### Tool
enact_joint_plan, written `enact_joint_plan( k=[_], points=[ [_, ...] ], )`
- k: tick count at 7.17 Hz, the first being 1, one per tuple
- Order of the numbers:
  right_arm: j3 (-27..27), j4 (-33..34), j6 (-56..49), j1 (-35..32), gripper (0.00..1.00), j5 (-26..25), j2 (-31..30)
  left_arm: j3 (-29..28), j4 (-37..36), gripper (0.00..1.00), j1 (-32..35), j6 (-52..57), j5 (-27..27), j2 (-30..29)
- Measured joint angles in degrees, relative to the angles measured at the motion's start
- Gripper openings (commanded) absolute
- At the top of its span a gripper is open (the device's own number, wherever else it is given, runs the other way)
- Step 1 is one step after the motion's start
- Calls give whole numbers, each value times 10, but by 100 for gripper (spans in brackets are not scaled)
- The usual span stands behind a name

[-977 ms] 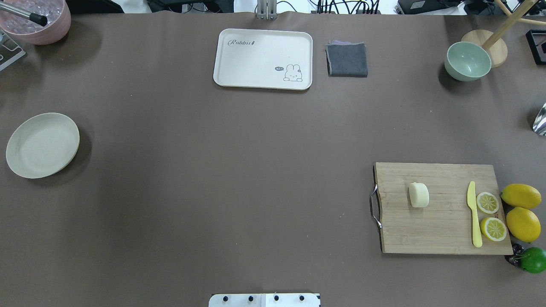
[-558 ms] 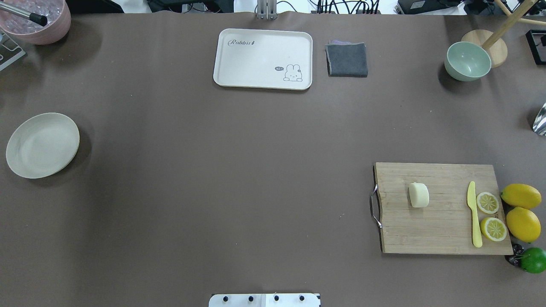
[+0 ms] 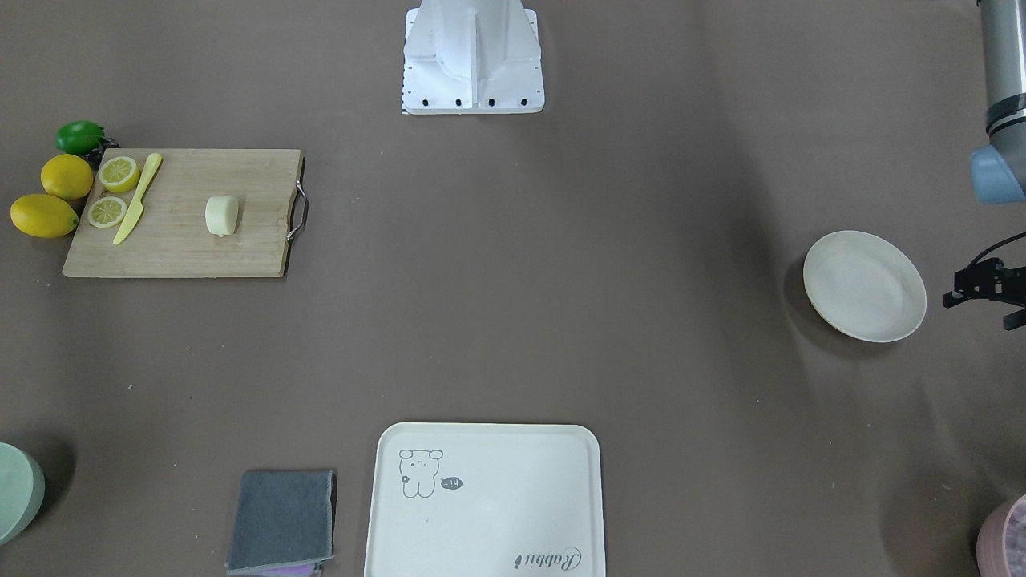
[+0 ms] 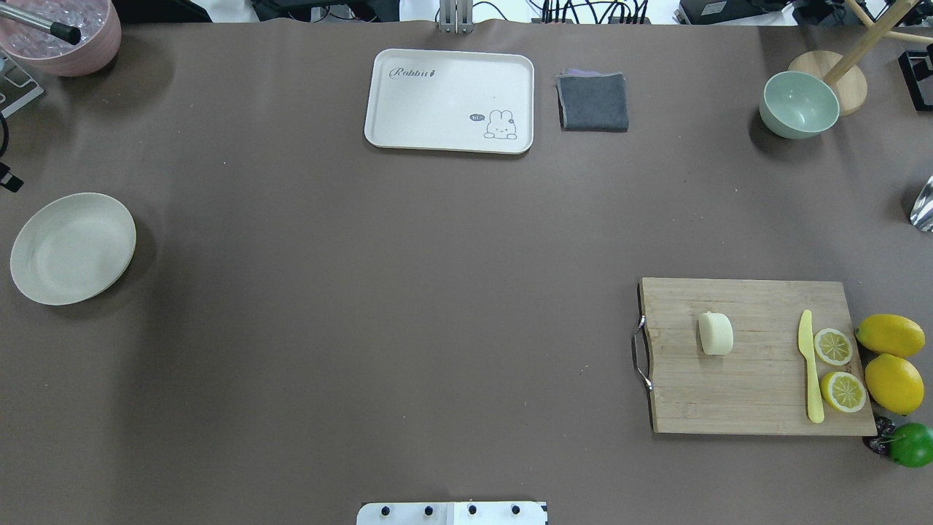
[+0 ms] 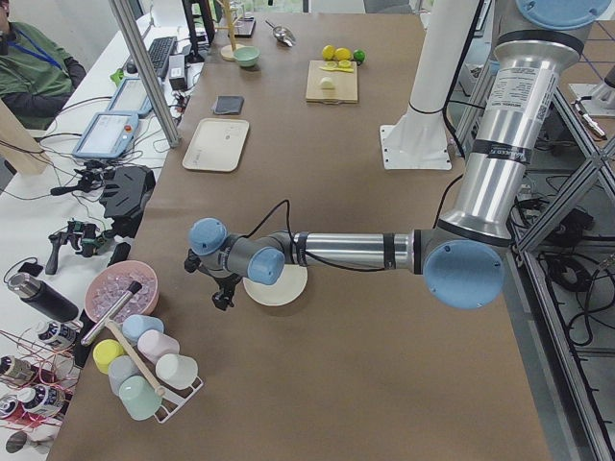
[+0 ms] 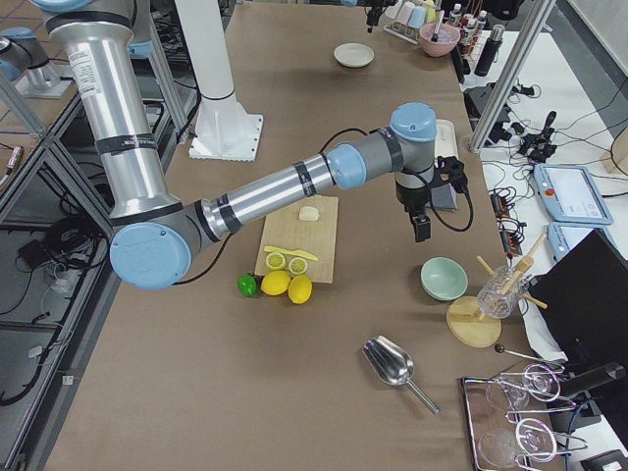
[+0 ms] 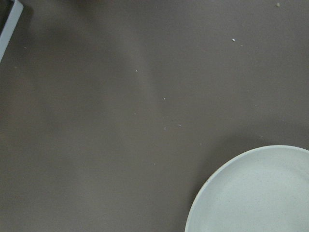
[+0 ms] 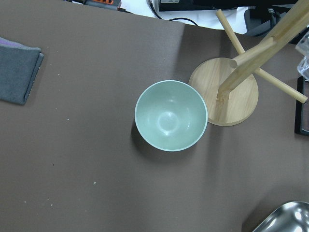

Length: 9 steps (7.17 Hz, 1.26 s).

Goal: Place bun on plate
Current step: 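Lower the left gripper to the rim of the white plate and grasp it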

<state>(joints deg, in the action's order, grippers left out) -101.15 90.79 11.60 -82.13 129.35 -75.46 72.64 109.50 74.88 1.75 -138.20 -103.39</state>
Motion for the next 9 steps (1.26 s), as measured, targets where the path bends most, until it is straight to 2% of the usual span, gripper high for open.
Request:
enact_joint_plan(
  k=[1,3,5,6,7,8,9],
  points=[
    [0,0,0,3,100,-7,2,-10,16,93,-12,0,1,0],
    [0,0,0,8,100,-16,4,-29,44,86,-32,0,4,3],
    [1,0,0,10,100,-17,2,-29,51,86,-42,0,4,3],
    [1,0,0,10,100,-17,1,-29,52,79,-47,0,4,6],
    [0,0,0,10,100,-17,1,-29,52,76,-51,0,5,7],
    [0,0,0,10,100,-17,1,-29,52,68,-53,0,5,7],
    [0,0,0,10,100,-18,2,-29,52,66,-56,1,5,7]
  ],
)
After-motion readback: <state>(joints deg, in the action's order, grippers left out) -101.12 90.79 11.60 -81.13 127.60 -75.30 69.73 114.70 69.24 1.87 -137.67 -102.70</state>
